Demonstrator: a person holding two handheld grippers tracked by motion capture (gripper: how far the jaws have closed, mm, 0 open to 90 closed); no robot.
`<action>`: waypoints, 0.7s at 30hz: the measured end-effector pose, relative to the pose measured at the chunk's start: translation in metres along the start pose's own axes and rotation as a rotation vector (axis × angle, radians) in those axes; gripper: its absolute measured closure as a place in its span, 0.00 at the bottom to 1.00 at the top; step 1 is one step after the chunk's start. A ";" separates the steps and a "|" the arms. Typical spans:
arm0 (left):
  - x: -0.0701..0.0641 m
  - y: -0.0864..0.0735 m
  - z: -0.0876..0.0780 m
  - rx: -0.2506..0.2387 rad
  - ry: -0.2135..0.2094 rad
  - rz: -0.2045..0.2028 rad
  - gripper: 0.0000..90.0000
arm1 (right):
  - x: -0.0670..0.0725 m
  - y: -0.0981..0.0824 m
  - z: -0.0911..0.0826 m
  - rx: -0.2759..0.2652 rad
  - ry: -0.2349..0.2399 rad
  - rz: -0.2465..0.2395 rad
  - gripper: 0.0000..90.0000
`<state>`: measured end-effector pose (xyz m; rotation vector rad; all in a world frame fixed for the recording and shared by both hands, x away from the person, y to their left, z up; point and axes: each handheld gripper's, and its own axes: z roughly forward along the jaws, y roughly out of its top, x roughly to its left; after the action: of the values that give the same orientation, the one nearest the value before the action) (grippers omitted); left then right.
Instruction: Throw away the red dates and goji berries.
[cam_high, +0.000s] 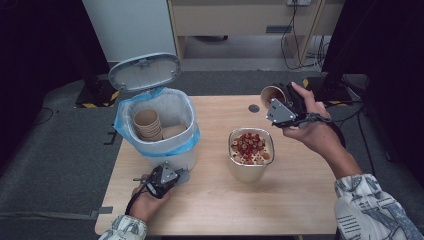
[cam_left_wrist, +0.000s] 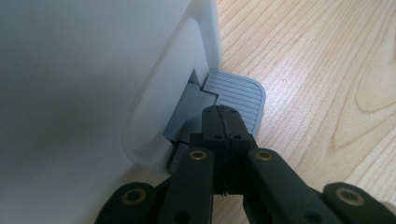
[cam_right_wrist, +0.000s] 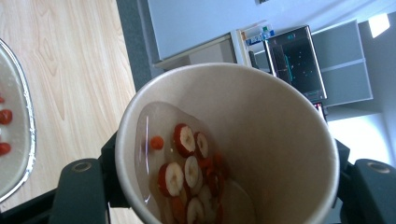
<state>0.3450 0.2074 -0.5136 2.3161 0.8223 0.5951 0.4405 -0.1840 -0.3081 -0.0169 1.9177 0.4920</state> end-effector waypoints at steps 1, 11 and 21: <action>0.000 0.000 0.000 0.000 0.000 0.000 1.00 | -0.001 0.001 0.000 0.000 -0.002 -0.011 0.33; 0.000 0.000 0.000 -0.001 -0.001 -0.001 1.00 | -0.002 0.007 0.000 0.026 -0.012 -0.108 0.33; 0.000 0.000 0.000 -0.002 -0.002 -0.002 1.00 | -0.002 0.012 0.001 0.046 -0.015 -0.175 0.33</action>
<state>0.3452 0.2077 -0.5136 2.3140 0.8225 0.5930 0.4388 -0.1729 -0.3026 -0.1495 1.8918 0.3291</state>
